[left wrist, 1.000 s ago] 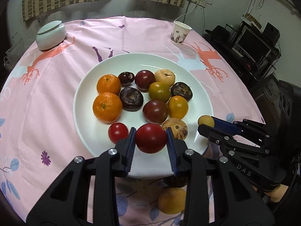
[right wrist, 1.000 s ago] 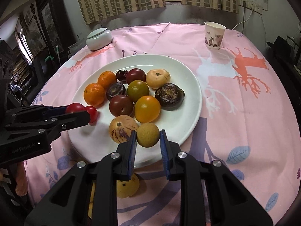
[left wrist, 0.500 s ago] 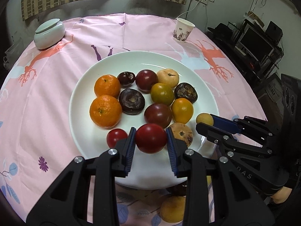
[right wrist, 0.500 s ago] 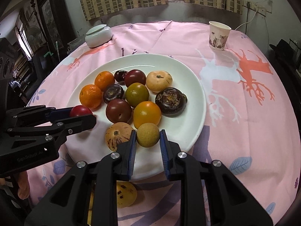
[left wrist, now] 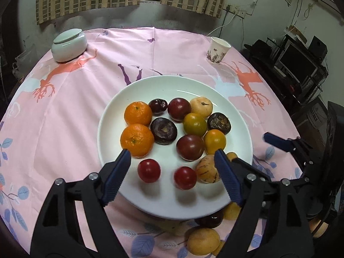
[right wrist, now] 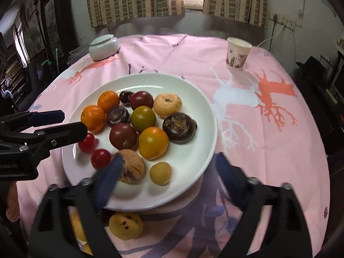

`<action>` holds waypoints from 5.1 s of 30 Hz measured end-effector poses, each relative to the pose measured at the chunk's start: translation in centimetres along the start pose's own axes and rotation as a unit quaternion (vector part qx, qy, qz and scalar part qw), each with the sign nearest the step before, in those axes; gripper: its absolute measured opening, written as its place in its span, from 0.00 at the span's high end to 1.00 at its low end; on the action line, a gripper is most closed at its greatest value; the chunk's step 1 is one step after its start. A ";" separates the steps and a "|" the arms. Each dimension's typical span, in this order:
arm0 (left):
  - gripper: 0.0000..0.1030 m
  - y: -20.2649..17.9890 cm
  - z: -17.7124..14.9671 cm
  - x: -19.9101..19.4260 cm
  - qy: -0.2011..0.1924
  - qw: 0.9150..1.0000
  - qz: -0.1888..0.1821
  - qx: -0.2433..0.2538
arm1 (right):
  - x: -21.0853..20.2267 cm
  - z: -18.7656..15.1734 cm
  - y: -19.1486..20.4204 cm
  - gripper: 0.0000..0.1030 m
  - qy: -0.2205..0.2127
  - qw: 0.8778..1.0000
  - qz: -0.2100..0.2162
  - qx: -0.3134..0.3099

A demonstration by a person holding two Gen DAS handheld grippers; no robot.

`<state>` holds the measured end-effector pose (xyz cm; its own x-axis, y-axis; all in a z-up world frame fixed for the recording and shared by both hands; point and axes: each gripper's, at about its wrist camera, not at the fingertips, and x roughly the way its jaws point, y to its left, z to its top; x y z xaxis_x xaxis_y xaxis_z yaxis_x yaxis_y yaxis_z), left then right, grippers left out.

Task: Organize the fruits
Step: 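Grasp the large pale grapefruit with the left gripper while the right gripper grasps a pale yellow pear, then carry the grapefruit and pear onto the white plate and open both grippers, then move both grippers back to the cloth and grasp a dark red plum with each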

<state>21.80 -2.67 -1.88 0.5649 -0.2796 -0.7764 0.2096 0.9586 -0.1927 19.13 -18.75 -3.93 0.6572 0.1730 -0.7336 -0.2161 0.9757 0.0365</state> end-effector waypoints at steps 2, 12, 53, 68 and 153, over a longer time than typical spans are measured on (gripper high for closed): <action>0.20 0.5 -0.2 -0.7 0.000 1.000 -0.004 -0.011 | -0.9 0.3 0.1 0.05 -0.018 1.000 -0.005 -0.008; 0.09 2.2 -8.4 -6.9 -0.040 0.998 0.047 0.002 | -6.2 -5.8 -1.9 0.02 -0.004 0.999 0.021 0.047; 0.19 -4.1 -12.5 0.4 0.051 0.999 0.010 -0.004 | -10.3 -13.1 -0.2 0.62 -0.007 0.992 0.116 0.039; 0.56 -1.7 -13.7 -3.9 0.010 1.000 0.000 -0.010 | -10.4 -12.7 1.2 0.62 -0.008 0.992 0.116 0.039; 0.05 2.7 -14.9 -7.9 -0.050 0.997 0.056 -0.013 | -5.8 -10.3 4.7 0.03 0.037 0.991 0.113 0.057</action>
<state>6.04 2.95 -5.22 0.6603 -0.1726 -0.7309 0.1204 0.9850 -0.1238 6.85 -16.58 -6.48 0.5463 0.3825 -0.7452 -0.2665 0.9228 0.2783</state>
